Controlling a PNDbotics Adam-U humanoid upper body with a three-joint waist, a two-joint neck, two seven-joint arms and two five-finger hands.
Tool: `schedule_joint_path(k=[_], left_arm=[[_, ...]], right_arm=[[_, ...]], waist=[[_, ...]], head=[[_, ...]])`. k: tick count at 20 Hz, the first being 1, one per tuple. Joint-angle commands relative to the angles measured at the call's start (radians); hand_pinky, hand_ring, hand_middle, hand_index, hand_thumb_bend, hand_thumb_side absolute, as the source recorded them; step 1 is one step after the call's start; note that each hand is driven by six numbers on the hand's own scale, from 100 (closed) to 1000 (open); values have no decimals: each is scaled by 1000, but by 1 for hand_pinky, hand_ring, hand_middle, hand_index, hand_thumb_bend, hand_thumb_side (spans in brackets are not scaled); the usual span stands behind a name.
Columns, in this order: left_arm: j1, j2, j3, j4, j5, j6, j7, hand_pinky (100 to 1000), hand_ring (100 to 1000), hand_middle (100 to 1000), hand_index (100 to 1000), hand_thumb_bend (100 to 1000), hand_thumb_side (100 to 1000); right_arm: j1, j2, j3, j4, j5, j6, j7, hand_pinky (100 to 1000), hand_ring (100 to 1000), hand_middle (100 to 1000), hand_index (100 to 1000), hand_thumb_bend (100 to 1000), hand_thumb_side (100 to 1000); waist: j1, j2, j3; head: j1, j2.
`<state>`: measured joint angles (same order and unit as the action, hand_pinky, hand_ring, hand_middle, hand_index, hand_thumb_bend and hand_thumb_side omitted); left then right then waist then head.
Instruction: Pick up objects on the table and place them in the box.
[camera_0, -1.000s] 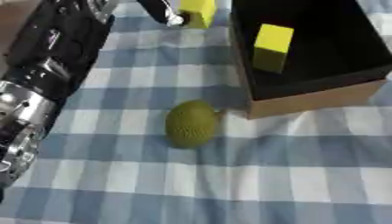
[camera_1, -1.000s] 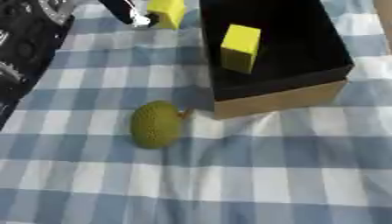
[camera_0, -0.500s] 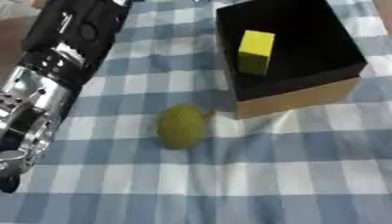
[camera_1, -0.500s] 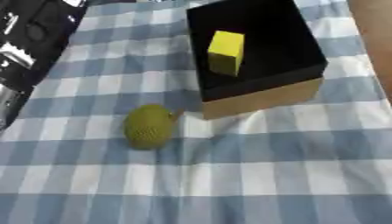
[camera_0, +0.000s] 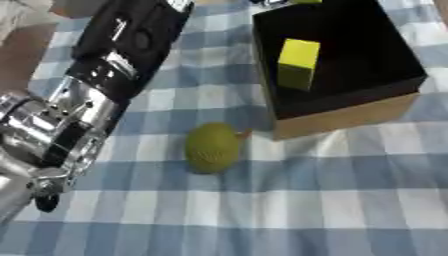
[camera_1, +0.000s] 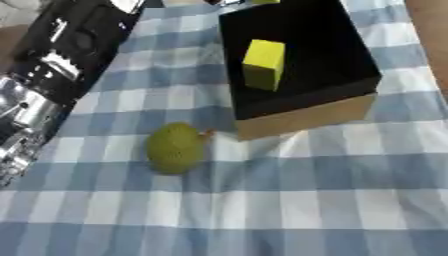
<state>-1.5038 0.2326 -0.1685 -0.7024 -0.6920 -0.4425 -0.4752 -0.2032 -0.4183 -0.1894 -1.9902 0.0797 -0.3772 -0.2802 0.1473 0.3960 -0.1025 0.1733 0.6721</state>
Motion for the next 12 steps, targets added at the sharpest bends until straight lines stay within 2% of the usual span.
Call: schedule_joint_path(k=[1, 6, 7, 9, 11, 12], left_arm=[[-8, -2, -7, 2, -26, -24, -15, 818, 726, 609, 698, 100, 271], [10, -13, -14, 24, -69, -89, -76, 843, 772, 682, 810, 101, 364], [12, -14, -13, 28, -75, -101, -86, 853, 798, 730, 879, 160, 422], [15, -15, -10, 29, -89, -122, -97, 880, 842, 789, 935, 319, 527], [19, -14, -10, 28, -109, -143, -100, 895, 859, 807, 951, 404, 572], [21, -13, -10, 28, -121, -152, -98, 914, 880, 824, 971, 533, 628]], right_arm=[[-15, -13, 1, -10, -9, 2, 7, 921, 1000, 427, 877, 100, 470], [-16, -9, 0, -10, -10, 5, 8, 921, 1000, 424, 877, 100, 470], [-16, -9, 0, -10, -9, 5, 8, 921, 1000, 423, 877, 100, 470], [-15, -8, 1, -10, -8, 6, 8, 921, 1000, 422, 877, 100, 470], [-15, -7, 2, -10, -8, 7, 8, 921, 1000, 422, 877, 100, 470], [-14, -7, 3, -10, -9, 7, 9, 921, 1000, 422, 877, 100, 470]], waist=[[7, -8, -5], [8, -3, -10], [7, -3, -10], [6, -3, -11], [5, -4, -12], [5, -5, -12]], head=[[10, -7], [17, 5], [17, 7], [17, 10], [18, 11], [18, 12]])
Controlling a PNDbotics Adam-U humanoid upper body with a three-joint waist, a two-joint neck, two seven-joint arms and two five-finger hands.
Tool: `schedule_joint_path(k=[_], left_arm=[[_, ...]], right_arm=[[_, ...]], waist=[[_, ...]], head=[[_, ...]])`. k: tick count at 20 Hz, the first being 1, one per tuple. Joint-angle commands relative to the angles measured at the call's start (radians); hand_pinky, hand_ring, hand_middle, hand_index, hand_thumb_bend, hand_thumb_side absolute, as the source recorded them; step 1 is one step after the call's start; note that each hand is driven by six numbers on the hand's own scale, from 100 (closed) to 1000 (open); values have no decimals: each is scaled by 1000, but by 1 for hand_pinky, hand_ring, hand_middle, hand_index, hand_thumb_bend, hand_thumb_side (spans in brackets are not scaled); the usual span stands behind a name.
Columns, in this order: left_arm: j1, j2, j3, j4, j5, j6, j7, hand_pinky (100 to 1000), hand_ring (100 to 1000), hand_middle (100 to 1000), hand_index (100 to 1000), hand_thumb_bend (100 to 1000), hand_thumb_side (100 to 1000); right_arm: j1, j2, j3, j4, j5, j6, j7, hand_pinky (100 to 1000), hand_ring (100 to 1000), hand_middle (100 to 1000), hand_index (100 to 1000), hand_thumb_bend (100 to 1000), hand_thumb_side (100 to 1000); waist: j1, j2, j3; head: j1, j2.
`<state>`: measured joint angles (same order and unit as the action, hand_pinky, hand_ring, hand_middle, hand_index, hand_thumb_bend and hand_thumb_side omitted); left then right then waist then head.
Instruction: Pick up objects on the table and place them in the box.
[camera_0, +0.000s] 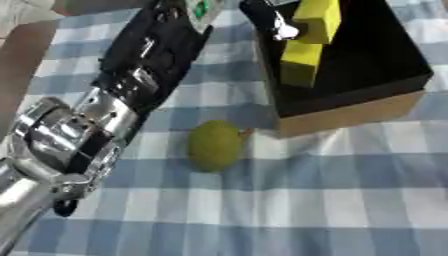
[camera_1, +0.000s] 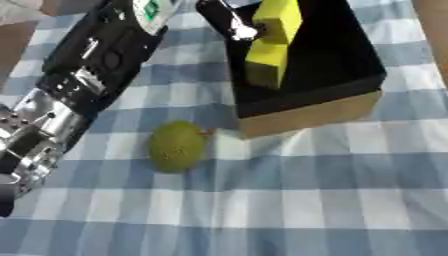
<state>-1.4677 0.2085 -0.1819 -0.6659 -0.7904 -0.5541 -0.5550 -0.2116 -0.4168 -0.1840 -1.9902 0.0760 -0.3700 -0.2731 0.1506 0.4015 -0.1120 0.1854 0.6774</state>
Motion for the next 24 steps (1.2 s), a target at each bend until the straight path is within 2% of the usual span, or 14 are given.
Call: schedule_joint_path(k=[1, 2, 7, 11, 14, 16, 17, 18, 20, 24], left_arm=[[-12, 12, 5, -9, -36, -48, -14, 915, 881, 825, 973, 545, 633], [-10, 13, 8, -9, -47, -53, -7, 912, 880, 822, 974, 580, 652], [0, 17, 16, -2, -82, -64, 26, 912, 885, 824, 968, 567, 636], [-6, 27, 21, -8, -52, -70, 42, 914, 887, 826, 966, 528, 634], [-8, 42, 20, -19, -10, -67, 52, 903, 874, 808, 944, 441, 604], [-9, 51, 16, -24, 19, -64, 54, 902, 872, 805, 939, 414, 596], [-10, 66, 18, -33, 41, -60, 67, 885, 849, 783, 915, 301, 494], [-7, 94, 11, -50, 75, -58, 85, 880, 838, 774, 913, 288, 476], [7, 153, -21, -102, 146, -43, 122, 876, 830, 764, 903, 293, 431], [84, 264, -116, -278, 278, 3, 168, 867, 821, 756, 894, 311, 448]], right_arm=[[-5, -7, -2, -10, -5, 0, 2, 921, 1000, 422, 877, 100, 470], [-5, -7, -2, -10, -5, 1, 2, 922, 1000, 421, 877, 100, 470], [-1, -7, -1, -10, -6, 2, 2, 921, 1000, 421, 877, 100, 470], [6, -7, 0, -10, -6, 4, 3, 921, 1000, 420, 877, 100, 470], [12, -9, -1, -10, -5, 6, 2, 921, 1000, 421, 877, 100, 470], [16, -10, -2, -10, -4, 5, 0, 921, 1000, 421, 877, 100, 470], [24, -11, -4, -10, -2, 6, -1, 920, 1000, 420, 877, 100, 470], [36, -15, -9, -10, 2, 7, -4, 920, 1000, 420, 876, 100, 470], [57, -20, -16, -10, 12, 9, -13, 920, 1000, 419, 876, 100, 470], [84, -21, -24, -10, 30, 13, -26, 920, 1000, 418, 876, 100, 470]], waist=[[1, -11, -3], [0, -12, -3], [-2, -18, -4], [-2, -25, -1], [-3, -33, 3], [-3, -37, 5], [-3, -43, 15], [-3, -51, 29], [-3, -65, 52], [-4, -82, 80]], head=[[6, 7], [6, 8], [8, 10], [7, 18], [3, 26], [1, 30], [-10, 39], [-25, 48], [-53, 64], [-109, 82]])
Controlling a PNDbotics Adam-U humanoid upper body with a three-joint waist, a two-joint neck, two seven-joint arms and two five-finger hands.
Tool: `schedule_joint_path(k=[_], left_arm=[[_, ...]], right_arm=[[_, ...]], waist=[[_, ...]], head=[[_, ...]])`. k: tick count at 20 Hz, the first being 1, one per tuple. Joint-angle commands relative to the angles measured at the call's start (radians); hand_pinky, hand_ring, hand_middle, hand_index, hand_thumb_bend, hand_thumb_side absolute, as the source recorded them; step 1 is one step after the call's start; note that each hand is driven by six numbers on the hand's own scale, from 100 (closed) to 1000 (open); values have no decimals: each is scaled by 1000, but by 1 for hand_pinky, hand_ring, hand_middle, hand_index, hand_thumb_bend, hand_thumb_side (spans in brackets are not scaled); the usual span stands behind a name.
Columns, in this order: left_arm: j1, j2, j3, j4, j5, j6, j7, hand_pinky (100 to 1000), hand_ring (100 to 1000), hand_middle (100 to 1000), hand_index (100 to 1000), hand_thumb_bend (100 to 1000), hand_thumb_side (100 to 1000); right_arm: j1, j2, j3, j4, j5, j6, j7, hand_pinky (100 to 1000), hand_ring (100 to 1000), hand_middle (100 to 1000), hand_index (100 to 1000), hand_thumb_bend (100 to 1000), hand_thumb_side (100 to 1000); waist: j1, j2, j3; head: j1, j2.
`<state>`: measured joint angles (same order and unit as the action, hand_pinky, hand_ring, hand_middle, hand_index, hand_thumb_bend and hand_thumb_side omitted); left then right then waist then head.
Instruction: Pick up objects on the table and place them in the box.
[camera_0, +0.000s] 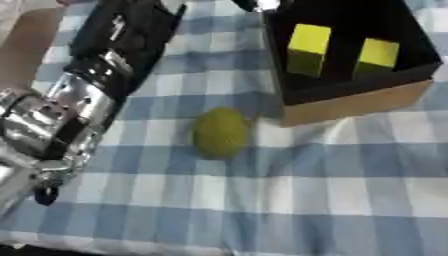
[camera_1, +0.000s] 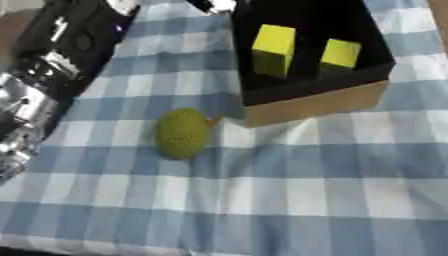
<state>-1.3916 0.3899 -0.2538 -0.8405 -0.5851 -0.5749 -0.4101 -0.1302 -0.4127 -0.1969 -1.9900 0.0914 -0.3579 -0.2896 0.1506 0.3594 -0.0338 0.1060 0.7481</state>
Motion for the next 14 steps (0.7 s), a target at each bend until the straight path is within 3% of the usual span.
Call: schedule_joint_path(k=[1, 5, 8, 14], left_arm=[[34, 107, -69, -153, 97, 40, 24, 866, 821, 755, 893, 317, 452], [145, 185, -143, -362, 182, 111, -6, 867, 821, 756, 892, 312, 486], [218, 229, -160, -507, 222, 151, -30, 867, 821, 755, 890, 299, 482], [327, 329, -195, -724, 225, 201, -104, 867, 827, 764, 888, 393, 504]], right_arm=[[5, -26, -12, -10, 18, 0, -12, 920, 1000, 418, 876, 100, 470], [11, -24, -13, -10, 27, -6, -20, 919, 1000, 416, 876, 100, 470], [13, -21, -14, -10, 33, -11, -25, 919, 1000, 415, 876, 100, 470], [16, -14, -17, -10, 45, -13, -32, 920, 1000, 411, 877, 100, 470]], waist=[[-5, -41, 2], [-14, -41, -2], [-21, -36, -2], [-28, -22, 9]], head=[[-45, 12], [-94, 19], [-113, 21], [-141, 17]])
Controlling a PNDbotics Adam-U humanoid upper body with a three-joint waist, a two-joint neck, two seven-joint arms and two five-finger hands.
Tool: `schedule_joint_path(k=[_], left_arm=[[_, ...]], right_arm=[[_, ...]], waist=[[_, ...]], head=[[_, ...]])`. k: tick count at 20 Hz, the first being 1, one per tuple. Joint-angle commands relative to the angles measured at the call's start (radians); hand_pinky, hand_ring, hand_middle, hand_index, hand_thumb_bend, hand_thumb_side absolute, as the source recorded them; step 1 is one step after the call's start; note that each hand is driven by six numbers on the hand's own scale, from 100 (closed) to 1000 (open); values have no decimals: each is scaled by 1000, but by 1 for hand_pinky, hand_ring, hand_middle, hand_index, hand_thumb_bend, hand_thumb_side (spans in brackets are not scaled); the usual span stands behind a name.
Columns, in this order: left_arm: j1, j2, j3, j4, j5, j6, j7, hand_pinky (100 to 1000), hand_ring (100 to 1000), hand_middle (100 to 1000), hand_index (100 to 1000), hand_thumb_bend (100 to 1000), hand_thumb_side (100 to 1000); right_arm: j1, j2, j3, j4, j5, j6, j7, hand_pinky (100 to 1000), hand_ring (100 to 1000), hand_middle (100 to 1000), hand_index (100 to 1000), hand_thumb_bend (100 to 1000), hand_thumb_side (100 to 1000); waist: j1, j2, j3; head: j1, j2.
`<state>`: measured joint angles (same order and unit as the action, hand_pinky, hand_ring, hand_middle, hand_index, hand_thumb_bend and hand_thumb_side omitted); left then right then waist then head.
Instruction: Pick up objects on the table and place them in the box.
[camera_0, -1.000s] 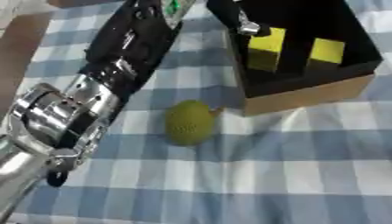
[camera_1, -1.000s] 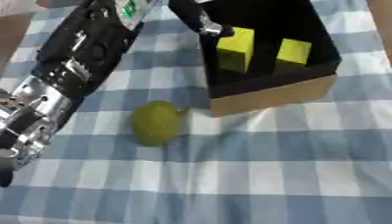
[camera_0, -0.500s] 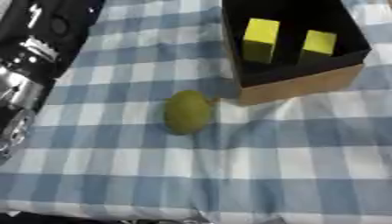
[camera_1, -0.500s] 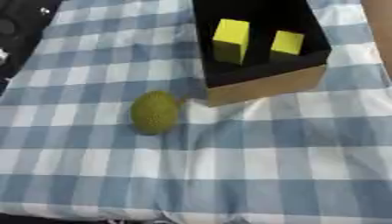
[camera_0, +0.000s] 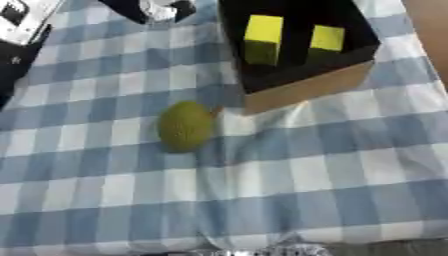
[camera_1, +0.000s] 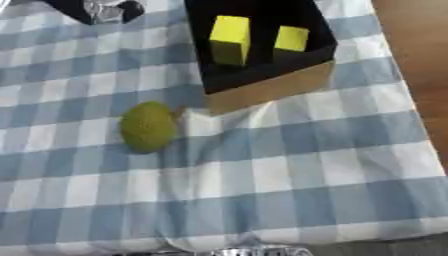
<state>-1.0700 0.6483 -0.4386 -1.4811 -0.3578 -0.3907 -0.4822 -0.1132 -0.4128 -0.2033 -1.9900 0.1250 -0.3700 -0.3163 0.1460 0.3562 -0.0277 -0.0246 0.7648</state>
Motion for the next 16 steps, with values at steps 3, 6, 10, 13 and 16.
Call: schedule_joint_path(k=[3, 6, 10, 13, 16], left_arm=[[43, 111, -40, -149, -32, 23, -86, 868, 831, 767, 889, 436, 524], [72, 134, -57, -181, -51, 31, -121, 868, 832, 769, 890, 444, 536], [107, 150, -55, -216, -74, 42, -134, 873, 834, 769, 889, 467, 542], [128, 163, -57, -239, -85, 43, -150, 874, 834, 767, 888, 483, 552], [143, 174, -59, -254, -103, 39, -173, 875, 834, 763, 886, 506, 558]], right_arm=[[0, -12, -12, -10, 17, -1, -7, 920, 1000, 410, 877, 100, 470], [-1, -10, -12, -10, 20, 0, -10, 920, 1000, 409, 877, 100, 470], [-1, -7, -12, -10, 23, -1, -12, 921, 1000, 408, 877, 100, 470], [0, -5, -12, -10, 25, -1, -14, 921, 1000, 407, 877, 100, 470], [0, -3, -12, -10, 27, -2, -14, 921, 1000, 407, 877, 100, 470]], waist=[[-24, -15, 7], [-26, -11, 11], [-29, -8, 11], [-32, -5, 13], [-33, -3, 12]], head=[[-12, -4], [-10, -7], [-3, -11], [-4, -14], [-4, -14]])
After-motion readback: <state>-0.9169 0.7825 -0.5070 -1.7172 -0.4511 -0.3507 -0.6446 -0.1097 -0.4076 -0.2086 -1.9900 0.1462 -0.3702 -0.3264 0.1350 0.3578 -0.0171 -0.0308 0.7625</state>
